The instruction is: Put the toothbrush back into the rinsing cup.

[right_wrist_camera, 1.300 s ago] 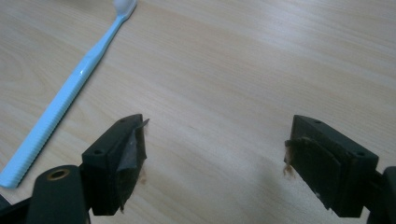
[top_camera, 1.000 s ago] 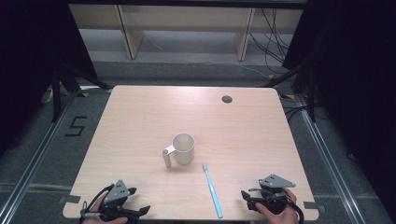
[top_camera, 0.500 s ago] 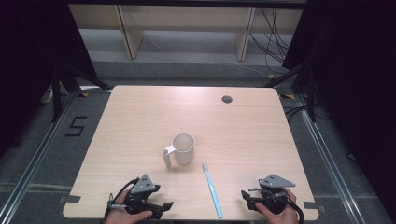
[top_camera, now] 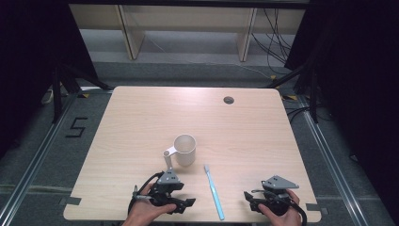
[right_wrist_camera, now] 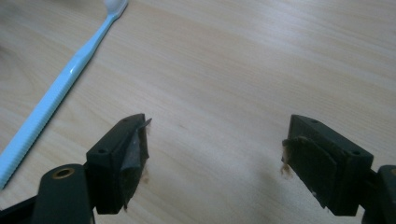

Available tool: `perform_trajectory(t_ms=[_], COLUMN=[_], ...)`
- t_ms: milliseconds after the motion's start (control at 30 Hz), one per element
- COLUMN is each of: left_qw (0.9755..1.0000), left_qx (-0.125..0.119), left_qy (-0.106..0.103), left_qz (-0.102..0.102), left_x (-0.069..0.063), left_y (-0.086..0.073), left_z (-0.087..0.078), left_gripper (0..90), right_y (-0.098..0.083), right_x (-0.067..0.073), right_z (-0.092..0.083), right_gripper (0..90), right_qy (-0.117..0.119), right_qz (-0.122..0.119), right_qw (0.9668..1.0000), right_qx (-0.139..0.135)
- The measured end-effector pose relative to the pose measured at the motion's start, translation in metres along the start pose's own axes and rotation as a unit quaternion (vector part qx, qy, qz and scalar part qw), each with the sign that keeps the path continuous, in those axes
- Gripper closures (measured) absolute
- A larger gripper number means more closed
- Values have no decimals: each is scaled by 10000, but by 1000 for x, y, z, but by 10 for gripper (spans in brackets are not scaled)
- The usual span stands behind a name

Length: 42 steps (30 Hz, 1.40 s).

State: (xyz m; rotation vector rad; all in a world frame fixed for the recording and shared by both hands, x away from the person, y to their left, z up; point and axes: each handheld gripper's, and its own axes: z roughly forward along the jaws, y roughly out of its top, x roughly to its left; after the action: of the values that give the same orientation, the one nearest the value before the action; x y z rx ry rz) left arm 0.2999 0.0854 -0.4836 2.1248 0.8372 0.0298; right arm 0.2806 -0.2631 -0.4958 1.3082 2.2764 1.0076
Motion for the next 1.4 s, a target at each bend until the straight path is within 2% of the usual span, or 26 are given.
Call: perform_trajectory(t_ms=[133, 200, 300, 333, 400, 433, 467, 533, 567, 633, 667, 700, 733, 767, 833, 867, 967, 1000, 1033, 1067, 1100, 1133, 1200, 1300, 1367, 1400], left_qw=[10000, 9999, 9997, 9997, 9996, 9992, 9994, 9988, 9993, 9987, 9977, 9979, 9966, 9966, 9952, 9939, 9945, 9931, 9941, 9918, 9940, 9940, 9917, 9914, 9907, 9922], left_qx=[44, 131, 226, 226, 261, 329, 297, 378, 320, 414, 526, 507, 639, 639, 768, 863, 879, 963, 920, 1037, 925, 925, 1077, 1099, 1153, 1053], left_qy=[42, 41, 15, 15, 0, -6, -8, 4, -16, -24, -10, -9, -12, -12, -7, 12, -7, 1, 13, 11, 14, 14, 25, 52, 48, 57], left_qz=[10, 35, 87, 87, 105, 210, 186, 300, 211, 293, 429, 395, 517, 517, 600, 690, 578, 663, 580, 744, 586, 586, 702, 713, 717, 667], left_x=[-2, -2, -5, -5, -8, -8, -10, -10, -13, -14, -15, -17, -17, -17, -20, -21, -23, -22, -23, -22, -25, -25, -24, -25, -26, -28], left_y=[6, 10, 15, 15, 19, 21, 22, 23, 24, 27, 31, 32, 35, 35, 38, 42, 45, 46, 49, 51, 50, 50, 55, 56, 56, 55], left_z=[7, 10, 18, 18, 23, 24, 27, 28, 31, 35, 38, 40, 42, 42, 45, 47, 51, 52, 56, 56, 59, 59, 62, 65, 69, 73], left_gripper=[290, 294, 296, 296, 296, 296, 296, 297, 297, 301, 301, 303, 305, 304, 303, 302, 297, 294, 291, 285, 278, 273, 268, 262, 259, 259], right_y=[-1, -1, -1, -1, -1, -1, -2, -1, -1, -1, -1, -2, -2, -2, -2, -2, -2, -2, -2, -2, -3, -3, -3, -2, -3, -2], right_x=[1, 1, -2, 0, 0, -2, 1, 1, 2, 0, -2, -2, -4, -4, -3, 0, -1, -3, -3, -4, -4, -4, -3, -2, -5, -3], right_z=[-1, -1, 0, -1, -2, 0, -1, -1, -2, -1, -2, -1, -2, -2, 0, -2, -1, -1, -2, -1, -2, -2, -2, -2, 0, -2], right_gripper=[222, 222, 224, 224, 224, 224, 224, 225, 225, 226, 226, 226, 226, 226, 226, 226, 226, 226, 227, 227, 227, 227, 227, 227, 226, 226], right_qy=[-61, -201, -174, -148, -169, -160, -203, -193, -170, -176, -248, -240, -258, -258, -185, -191, -202, -187, -227, -250, -273, -273, -217, -200, -258, -244], right_qz=[87, 82, -42, 121, 138, -39, 144, 89, 185, 97, 30, 70, -16, -16, 34, 227, 131, 24, 107, 65, 12, 12, 99, 148, -107, 73], right_qw=[9999, 9998, 9998, 9998, 9997, 9999, 9997, 9998, 9997, 9998, 9997, 9997, 9997, 9997, 9998, 9995, 9997, 9998, 9996, 9996, 9996, 9996, 9997, 9996, 9996, 9996], right_qx=[21, 19, -31, 38, 50, -20, 60, 43, 76, 25, 34, -16, -39, -39, 62, 107, 13, 48, 104, 58, 75, 75, 113, 108, 80, 129])
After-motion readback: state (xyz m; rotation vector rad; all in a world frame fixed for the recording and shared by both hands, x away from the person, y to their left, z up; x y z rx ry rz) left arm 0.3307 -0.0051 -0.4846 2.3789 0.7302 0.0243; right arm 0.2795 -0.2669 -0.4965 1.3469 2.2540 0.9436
